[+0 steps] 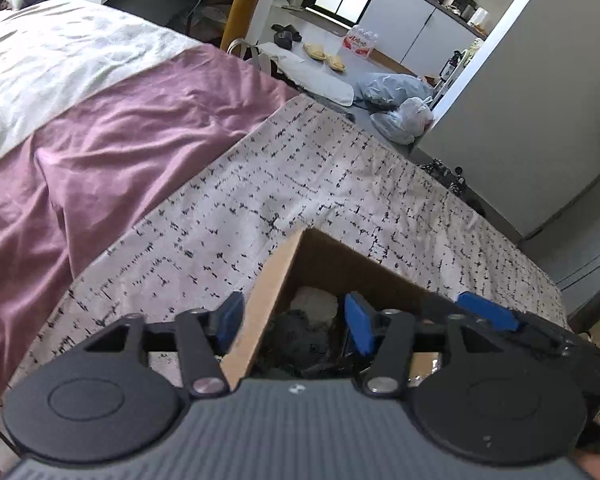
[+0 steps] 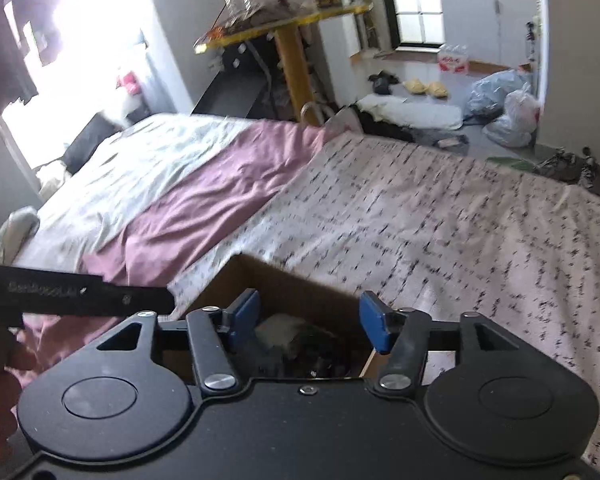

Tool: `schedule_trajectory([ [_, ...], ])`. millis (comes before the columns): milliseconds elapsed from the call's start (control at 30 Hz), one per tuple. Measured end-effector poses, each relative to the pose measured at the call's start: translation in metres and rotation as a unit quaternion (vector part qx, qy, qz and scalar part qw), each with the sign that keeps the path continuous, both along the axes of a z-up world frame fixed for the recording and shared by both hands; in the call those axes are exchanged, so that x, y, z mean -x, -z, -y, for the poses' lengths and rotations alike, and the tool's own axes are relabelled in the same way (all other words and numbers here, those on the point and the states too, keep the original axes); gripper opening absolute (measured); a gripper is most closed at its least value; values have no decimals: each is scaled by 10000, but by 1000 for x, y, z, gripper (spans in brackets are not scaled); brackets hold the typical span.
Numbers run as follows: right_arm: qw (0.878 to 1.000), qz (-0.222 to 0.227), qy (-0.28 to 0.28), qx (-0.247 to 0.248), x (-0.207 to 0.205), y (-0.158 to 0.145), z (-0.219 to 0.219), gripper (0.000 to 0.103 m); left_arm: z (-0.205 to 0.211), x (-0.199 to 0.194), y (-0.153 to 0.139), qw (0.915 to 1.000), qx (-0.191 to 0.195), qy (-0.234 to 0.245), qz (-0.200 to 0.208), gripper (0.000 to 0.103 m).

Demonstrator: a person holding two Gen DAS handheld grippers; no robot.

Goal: Organize soft objects

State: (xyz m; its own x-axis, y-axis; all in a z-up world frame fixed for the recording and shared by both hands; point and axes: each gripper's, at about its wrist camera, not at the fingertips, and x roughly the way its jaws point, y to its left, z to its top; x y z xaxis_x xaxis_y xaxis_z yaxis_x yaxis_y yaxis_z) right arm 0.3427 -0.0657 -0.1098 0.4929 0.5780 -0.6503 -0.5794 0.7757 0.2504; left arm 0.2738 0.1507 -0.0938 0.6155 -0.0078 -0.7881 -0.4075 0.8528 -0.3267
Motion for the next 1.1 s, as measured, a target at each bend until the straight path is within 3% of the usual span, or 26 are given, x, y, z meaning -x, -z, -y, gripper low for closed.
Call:
schedule_trajectory([
  [33, 10000, -19, 69, -8, 2, -3, 2, 59, -1, 2, -4, 10000, 34, 31, 14, 71],
  [167, 9996, -142, 238, 26, 13, -2, 11, 59, -2, 9, -19, 9995, 77, 305, 16, 75],
  [333, 9982, -248, 539, -77, 34, -3, 25, 61, 3, 22, -38, 9980, -152, 612, 83, 81],
  [433, 9980, -98, 612, -76, 51, -15, 34, 62, 9, 36, -49, 9967, -195, 766, 161, 82],
  [733, 9962, 213, 825, -194, 102, -51, 70, 82, 26, 82, -71, 9956, -280, 850, 284, 89],
  [1100, 9914, 444, 1167, -405, 150, -73, 116, 87, 47, 120, -91, 9920, -685, 1024, 261, 91],
])
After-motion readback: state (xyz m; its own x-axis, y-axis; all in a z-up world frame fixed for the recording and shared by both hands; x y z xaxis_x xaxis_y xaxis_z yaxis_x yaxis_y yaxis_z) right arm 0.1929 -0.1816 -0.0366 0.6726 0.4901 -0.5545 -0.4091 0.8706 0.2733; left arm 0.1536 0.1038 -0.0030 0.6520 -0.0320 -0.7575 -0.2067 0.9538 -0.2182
